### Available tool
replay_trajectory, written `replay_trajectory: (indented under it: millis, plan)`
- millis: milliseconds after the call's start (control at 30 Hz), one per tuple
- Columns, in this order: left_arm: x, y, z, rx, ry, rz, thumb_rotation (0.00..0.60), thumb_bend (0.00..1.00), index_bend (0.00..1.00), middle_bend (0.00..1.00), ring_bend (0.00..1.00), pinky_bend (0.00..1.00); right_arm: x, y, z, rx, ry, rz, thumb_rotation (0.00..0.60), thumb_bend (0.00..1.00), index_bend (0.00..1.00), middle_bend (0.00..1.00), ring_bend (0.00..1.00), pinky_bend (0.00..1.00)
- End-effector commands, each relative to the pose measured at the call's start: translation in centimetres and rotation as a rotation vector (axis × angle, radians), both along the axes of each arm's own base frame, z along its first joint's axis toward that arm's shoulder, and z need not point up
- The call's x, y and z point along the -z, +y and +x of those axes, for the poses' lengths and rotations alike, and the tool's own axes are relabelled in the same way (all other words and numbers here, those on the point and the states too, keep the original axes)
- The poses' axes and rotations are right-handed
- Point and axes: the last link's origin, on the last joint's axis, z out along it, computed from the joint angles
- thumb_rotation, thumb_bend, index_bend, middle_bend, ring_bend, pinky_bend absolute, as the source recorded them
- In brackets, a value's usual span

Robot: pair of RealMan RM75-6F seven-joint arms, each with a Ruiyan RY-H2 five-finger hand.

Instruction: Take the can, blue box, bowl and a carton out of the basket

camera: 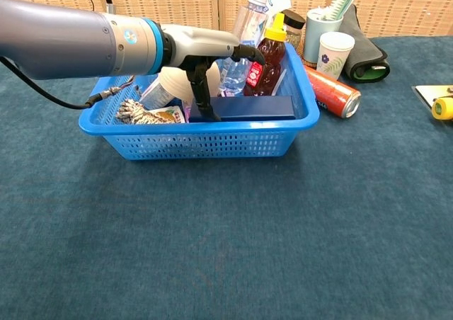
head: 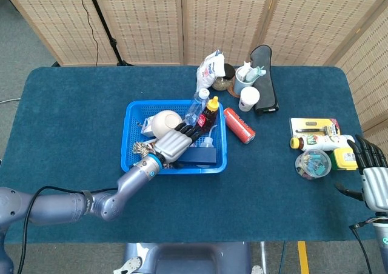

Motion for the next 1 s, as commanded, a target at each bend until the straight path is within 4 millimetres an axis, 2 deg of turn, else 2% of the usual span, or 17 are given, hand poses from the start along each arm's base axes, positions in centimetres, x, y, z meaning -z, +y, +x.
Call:
replay_trajectory:
  millis: [33, 267, 400, 533, 700, 800, 1000]
  plan:
    - [0.6, 0.0, 0.0, -0.002, 0.024, -0.002, 0.600, 0.13, 0.00, 0.00, 0.00, 0.00, 0.0, 0.0, 0.0, 0.000, 0.000, -0.001, 0.600, 0.00, 0.00, 0.00, 0.00, 0.07]
    - [0.9, 0.3, 0.2, -0.013, 0.032, 0.011, 0.600, 0.14, 0.00, 0.00, 0.02, 0.00, -0.1, 0.0, 0.1, -0.004, -0.005, 0.000, 0.600, 0.00, 0.00, 0.00, 0.00, 0.07]
    - [1.1, 0.2, 0.1, -0.009, 0.050, 0.019, 0.600, 0.19, 0.12, 0.10, 0.20, 0.00, 0.0, 0.0, 0.1, -0.005, -0.009, 0.005, 0.600, 0.00, 0.00, 0.00, 0.00, 0.07]
    - [1.4, 0.1, 0.1, -0.016, 0.063, 0.010, 0.600, 0.22, 0.21, 0.18, 0.27, 0.00, -0.1, 0.1, 0.2, -0.007, -0.013, 0.004, 0.600, 0.00, 0.00, 0.00, 0.00, 0.07]
    - [1.5, 0.0, 0.3, -0.010, 0.065, 0.022, 0.600, 0.33, 0.38, 0.32, 0.39, 0.00, 0.0, 0.1, 0.3, -0.012, -0.017, 0.006, 0.600, 0.00, 0.00, 0.00, 0.00, 0.07]
    - [1.4, 0.1, 0.3, -0.011, 0.066, 0.040, 0.600, 0.39, 0.45, 0.38, 0.43, 0.00, 0.0, 0.1, 0.2, -0.011, -0.020, 0.009, 0.600, 0.00, 0.00, 0.00, 0.00, 0.07]
    - [0.5, 0.3, 0.5, -0.017, 0.025, 0.070, 0.600, 0.42, 0.48, 0.41, 0.45, 0.00, 0.0, 0.1, 0.2, -0.013, -0.020, 0.009, 0.600, 0.00, 0.00, 0.00, 0.00, 0.07]
